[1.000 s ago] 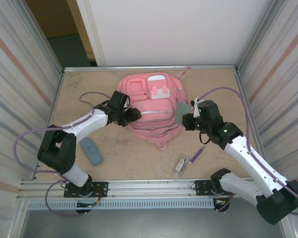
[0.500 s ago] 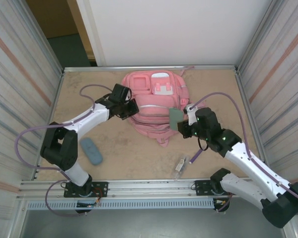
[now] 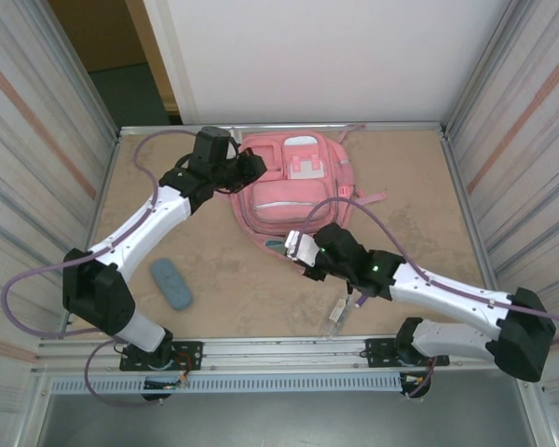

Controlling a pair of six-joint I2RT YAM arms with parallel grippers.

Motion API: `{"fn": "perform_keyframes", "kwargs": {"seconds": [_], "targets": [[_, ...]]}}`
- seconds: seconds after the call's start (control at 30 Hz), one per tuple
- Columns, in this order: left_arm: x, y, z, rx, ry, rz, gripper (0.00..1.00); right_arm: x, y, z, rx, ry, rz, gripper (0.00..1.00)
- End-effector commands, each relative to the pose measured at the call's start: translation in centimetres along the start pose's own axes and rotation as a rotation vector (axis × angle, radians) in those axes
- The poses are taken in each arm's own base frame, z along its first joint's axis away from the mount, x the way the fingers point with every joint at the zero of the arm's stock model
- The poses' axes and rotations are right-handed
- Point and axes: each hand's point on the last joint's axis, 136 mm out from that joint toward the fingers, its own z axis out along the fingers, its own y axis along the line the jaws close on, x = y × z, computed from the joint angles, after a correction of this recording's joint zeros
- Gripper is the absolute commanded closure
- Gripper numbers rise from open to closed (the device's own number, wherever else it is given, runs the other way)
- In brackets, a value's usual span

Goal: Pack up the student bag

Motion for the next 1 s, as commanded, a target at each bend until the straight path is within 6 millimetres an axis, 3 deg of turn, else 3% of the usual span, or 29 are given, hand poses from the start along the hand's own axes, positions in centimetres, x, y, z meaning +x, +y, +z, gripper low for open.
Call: {"fn": "perform_keyframes", "kwargs": {"seconds": [0.0,0.03,0.07,0.1,0.2,0.3,0.43,0.57,0.7,0.97], "targets": [[0.2,-1.0,-0.4,0.034,0.016,0.173,0.88,-3.0,-4.4,-1.6,0.176,-0.068,-0.06,1.0],[0.5,1.4,-0.3,-0.064,0.019,0.155,0.62,-2.9,-5.5,-2.3,0.208,-0.077,-0.018,1.0],[0.8,3.8,-0.3,-0.155,0.032,0.113,0.47,-2.7,-6.8,-3.3,0.245,-0.09,0.034,1.0],[1.3,5.5,-0.2,-0.202,0.056,0.086,0.44,-2.4,-7.8,-4.1,0.277,-0.102,0.081,1.0],[3.2,8.7,0.6,-0.27,0.114,0.05,0.43,-1.2,-10.8,-7.1,0.357,-0.167,0.246,1.0],[4.3,10.0,2.0,-0.289,0.165,0.032,0.44,-0.1,-12.3,-8.8,0.38,-0.224,0.381,1.0],[4.8,12.1,3.2,-0.371,0.199,0.005,0.45,0.5,-12.4,-9.4,0.378,-0.249,0.435,1.0],[5.2,14.4,3.2,-0.515,0.209,-0.001,0.46,1.2,-12.0,-9.3,0.369,-0.217,0.442,1.0],[5.7,15.2,4.8,-0.522,0.245,0.019,0.46,1.5,-11.6,-9.2,0.359,-0.219,0.444,1.0],[6.6,14.3,9.2,-0.387,0.352,0.014,0.51,1.2,-11.2,-8.9,0.33,-0.228,0.457,1.0]]}}
